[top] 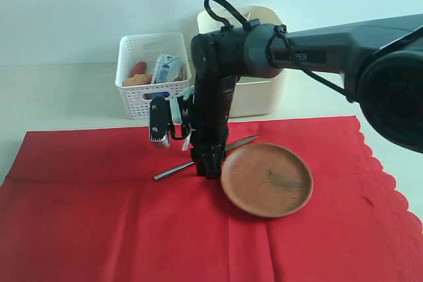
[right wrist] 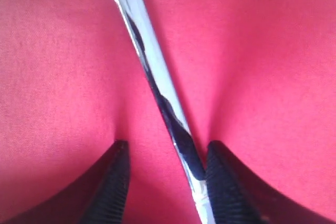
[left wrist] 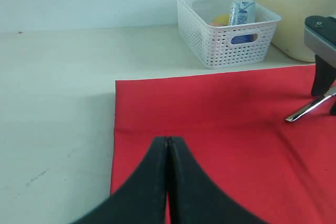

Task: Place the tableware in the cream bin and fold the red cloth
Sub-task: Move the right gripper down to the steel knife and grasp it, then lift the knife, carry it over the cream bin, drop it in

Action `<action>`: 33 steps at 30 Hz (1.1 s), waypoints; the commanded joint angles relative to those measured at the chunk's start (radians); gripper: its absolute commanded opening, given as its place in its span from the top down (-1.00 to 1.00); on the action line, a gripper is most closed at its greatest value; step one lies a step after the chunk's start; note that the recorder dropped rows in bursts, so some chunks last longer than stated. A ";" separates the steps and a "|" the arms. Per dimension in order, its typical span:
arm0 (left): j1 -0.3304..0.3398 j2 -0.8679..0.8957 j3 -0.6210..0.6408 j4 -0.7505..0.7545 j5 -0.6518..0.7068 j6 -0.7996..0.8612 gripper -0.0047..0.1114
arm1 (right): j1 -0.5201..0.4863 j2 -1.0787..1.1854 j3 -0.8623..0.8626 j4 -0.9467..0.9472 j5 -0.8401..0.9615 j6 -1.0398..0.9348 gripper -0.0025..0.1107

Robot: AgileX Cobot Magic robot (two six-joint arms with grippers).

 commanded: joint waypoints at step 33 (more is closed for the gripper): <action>0.003 -0.006 0.003 0.000 -0.009 0.000 0.92 | 0.001 -0.103 -0.006 -0.035 -0.081 0.062 0.96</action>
